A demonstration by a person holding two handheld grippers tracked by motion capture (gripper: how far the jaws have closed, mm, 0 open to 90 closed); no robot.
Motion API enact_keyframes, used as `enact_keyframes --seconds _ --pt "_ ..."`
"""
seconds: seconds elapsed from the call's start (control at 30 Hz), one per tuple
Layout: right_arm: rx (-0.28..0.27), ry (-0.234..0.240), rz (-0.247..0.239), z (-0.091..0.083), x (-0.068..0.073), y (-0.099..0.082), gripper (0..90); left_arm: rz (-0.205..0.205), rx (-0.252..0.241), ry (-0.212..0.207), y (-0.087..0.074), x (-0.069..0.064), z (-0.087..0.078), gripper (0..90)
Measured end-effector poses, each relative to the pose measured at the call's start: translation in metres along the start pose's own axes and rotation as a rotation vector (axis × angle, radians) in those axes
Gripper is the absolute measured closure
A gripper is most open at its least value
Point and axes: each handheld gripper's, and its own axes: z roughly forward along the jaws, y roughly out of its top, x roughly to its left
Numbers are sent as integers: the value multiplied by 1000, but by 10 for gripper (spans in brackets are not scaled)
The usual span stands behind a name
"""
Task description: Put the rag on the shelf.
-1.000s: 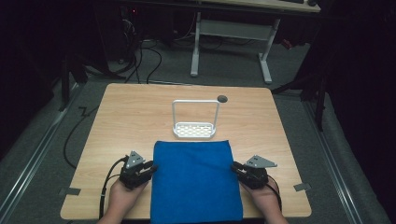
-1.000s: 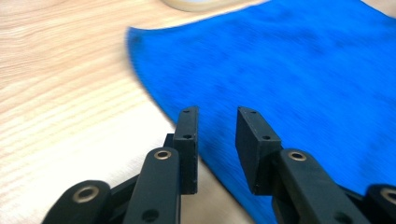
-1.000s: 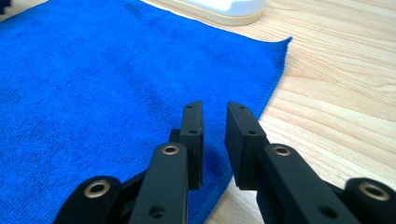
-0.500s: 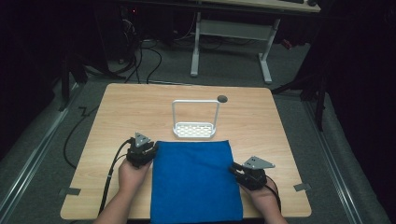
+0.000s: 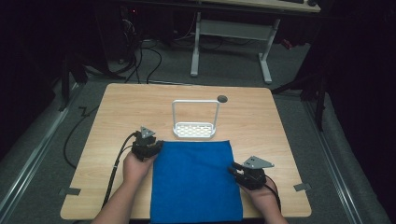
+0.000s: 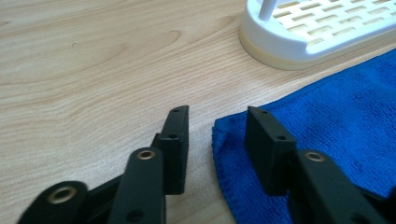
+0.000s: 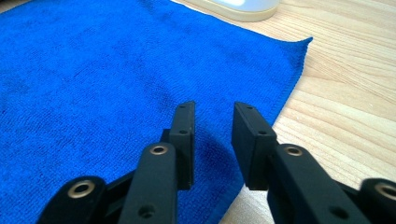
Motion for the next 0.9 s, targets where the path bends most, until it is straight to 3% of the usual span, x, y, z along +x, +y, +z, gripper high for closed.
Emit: enact_keyframes --seconds 0.07,0.2,0.37,0.47,0.5,0.77,0.9 --pt "-9 -7 3 -1 -1 0 678 17 -1 -8 -1 -1 0 705" --pt "-36 -45 28 1 -4 2 602 1 -3 -27 -1 1 -1 778" --pt "-12 -90 90 21 -15 16 519 -9 0 -51 -2 3 -1 833" --pt "-1 -119 85 30 -19 24 517 0 1 -52 -2 2 -1 857" --pt "15 -130 100 40 -26 32 513 2 1 -55 -2 2 -1 864" --pt "73 -149 147 68 -46 51 533 -12 1 -72 -2 3 -1 867" --pt "101 -143 115 78 -46 51 591 -13 2 -73 -2 3 -2 867"
